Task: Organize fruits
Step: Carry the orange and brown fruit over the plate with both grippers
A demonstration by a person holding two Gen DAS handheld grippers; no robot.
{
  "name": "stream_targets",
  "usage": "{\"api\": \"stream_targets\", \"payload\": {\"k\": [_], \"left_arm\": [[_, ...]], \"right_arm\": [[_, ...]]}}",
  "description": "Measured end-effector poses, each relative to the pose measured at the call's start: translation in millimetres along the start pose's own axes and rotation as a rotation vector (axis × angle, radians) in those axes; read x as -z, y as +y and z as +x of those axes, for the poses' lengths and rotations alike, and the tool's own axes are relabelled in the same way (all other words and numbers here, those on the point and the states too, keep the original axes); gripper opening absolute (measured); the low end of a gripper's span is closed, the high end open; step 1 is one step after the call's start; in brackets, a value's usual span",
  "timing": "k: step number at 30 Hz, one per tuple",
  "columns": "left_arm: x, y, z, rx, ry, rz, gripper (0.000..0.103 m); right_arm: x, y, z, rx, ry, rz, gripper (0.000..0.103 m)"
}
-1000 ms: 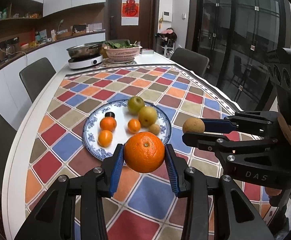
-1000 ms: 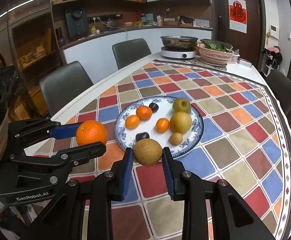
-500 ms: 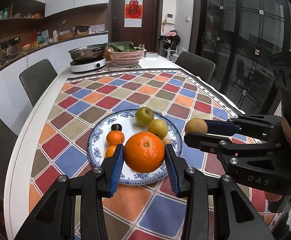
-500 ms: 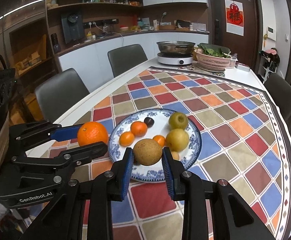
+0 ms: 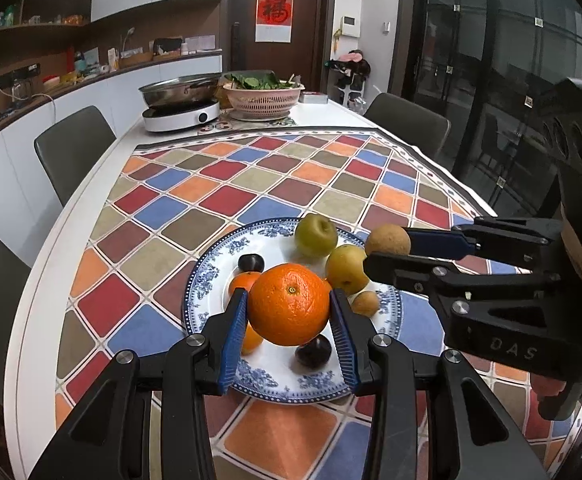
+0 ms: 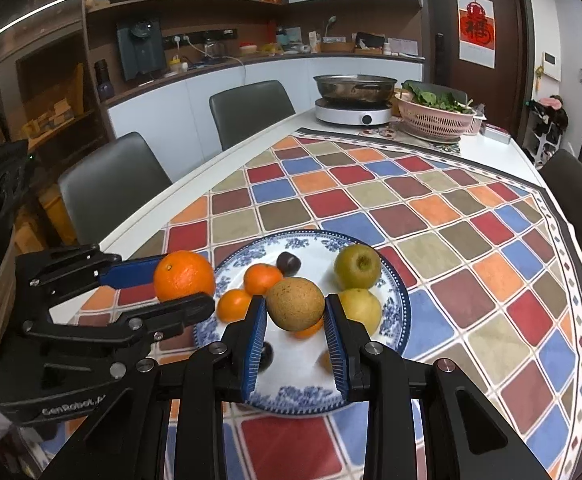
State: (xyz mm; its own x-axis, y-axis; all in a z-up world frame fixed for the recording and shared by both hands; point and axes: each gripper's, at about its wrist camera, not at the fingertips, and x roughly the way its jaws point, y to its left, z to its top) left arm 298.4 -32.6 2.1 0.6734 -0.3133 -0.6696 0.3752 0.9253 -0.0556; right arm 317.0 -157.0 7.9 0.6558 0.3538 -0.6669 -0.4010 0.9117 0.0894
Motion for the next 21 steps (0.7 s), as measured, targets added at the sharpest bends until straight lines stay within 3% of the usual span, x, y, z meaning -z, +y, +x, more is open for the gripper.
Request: {"api": "stream_targets", "payload": {"k": [21], "left_arm": [[-0.2,6.7,47.0,0.039,0.104,-0.006,0.041]], "right_arm": [[-9.5,-20.1,56.4,-0.019,0.074,0.045,0.032]]}}
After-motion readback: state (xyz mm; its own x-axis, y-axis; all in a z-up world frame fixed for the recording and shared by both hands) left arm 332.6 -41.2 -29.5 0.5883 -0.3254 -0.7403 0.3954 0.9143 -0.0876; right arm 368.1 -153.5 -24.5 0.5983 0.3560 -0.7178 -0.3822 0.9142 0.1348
